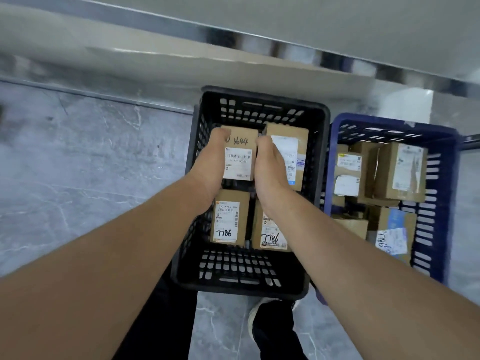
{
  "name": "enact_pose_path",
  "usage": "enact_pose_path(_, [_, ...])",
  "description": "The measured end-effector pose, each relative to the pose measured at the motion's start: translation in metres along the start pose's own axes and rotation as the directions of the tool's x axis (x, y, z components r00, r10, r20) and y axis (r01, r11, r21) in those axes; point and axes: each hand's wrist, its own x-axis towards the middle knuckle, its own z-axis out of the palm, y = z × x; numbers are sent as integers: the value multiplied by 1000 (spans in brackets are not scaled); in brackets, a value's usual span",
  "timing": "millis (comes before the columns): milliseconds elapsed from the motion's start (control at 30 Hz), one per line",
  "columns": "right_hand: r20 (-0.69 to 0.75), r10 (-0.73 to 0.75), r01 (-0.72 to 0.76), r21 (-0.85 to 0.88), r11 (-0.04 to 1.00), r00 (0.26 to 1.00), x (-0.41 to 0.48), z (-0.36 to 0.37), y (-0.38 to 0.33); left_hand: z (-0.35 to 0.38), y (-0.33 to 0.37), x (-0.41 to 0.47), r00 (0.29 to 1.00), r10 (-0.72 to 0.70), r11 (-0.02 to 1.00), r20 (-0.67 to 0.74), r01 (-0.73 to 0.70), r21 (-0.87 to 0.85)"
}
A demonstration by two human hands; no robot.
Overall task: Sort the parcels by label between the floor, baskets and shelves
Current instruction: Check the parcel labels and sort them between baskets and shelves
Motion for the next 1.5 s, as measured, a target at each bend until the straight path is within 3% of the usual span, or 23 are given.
enact_pose_path(167, [47,-35,37,-21,999,998,-57,-27,-40,17,33,-69,996,68,997,53,-70,40])
enact_pose_path(467, [135,-167,176,-55,983,977,-206,-69,-115,26,101,-235,986,169,983,7,-169,70])
enact_pose_path(700, [57,-297,298,-6,954,953,-359,-64,-195,-13,171,-378,953,301,949,37,-303,90])
enact_pose_path(900, [-17,-479,479,45,877,878,-484,-48,-263,-61,226,-505,887,455,873,82,-462,154])
enact_pose_path(1100, [-76,-649,653,62,755,757,-609,-39,-317,-94,270,-621,771,627,757,110,-637,149])
enact_pose_path(1333, [-143,-758,771,106,628,637,-718,-32,-362,-120,307,-734,638,762,633,110,-770,86])
enact_pose_path(1500, [-107,-829,834,122,537,549,-773,-36,-388,-133,327,-794,566,820,558,86,-824,100])
